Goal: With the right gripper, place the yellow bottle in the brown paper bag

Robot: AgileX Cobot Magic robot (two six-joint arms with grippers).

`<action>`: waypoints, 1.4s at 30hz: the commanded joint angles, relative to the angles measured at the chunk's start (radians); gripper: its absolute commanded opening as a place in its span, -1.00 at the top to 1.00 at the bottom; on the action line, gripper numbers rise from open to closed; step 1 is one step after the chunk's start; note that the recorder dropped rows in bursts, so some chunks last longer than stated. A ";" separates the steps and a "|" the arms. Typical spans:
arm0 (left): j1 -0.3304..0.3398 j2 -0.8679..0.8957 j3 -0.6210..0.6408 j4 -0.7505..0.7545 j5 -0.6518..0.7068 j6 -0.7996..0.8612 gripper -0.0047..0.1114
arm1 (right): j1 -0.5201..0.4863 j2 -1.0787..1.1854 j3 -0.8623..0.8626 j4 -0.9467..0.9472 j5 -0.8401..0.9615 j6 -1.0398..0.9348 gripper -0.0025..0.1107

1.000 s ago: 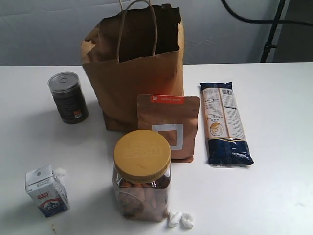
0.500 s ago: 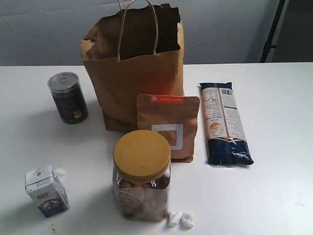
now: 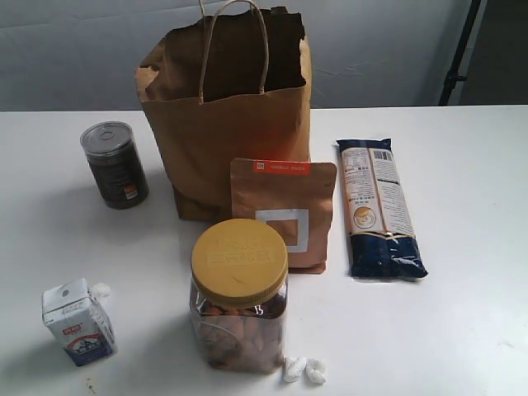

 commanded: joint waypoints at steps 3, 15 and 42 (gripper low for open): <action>-0.004 -0.002 0.005 -0.004 -0.006 -0.005 0.92 | -0.024 -0.265 0.174 0.081 -0.021 -0.102 0.96; -0.004 -0.002 0.005 -0.004 -0.006 -0.005 0.92 | -0.024 -0.612 0.290 0.112 0.210 -0.138 0.96; -0.004 -0.002 0.005 -0.004 -0.006 -0.005 0.92 | -0.029 -0.612 0.290 0.114 0.235 -0.122 0.96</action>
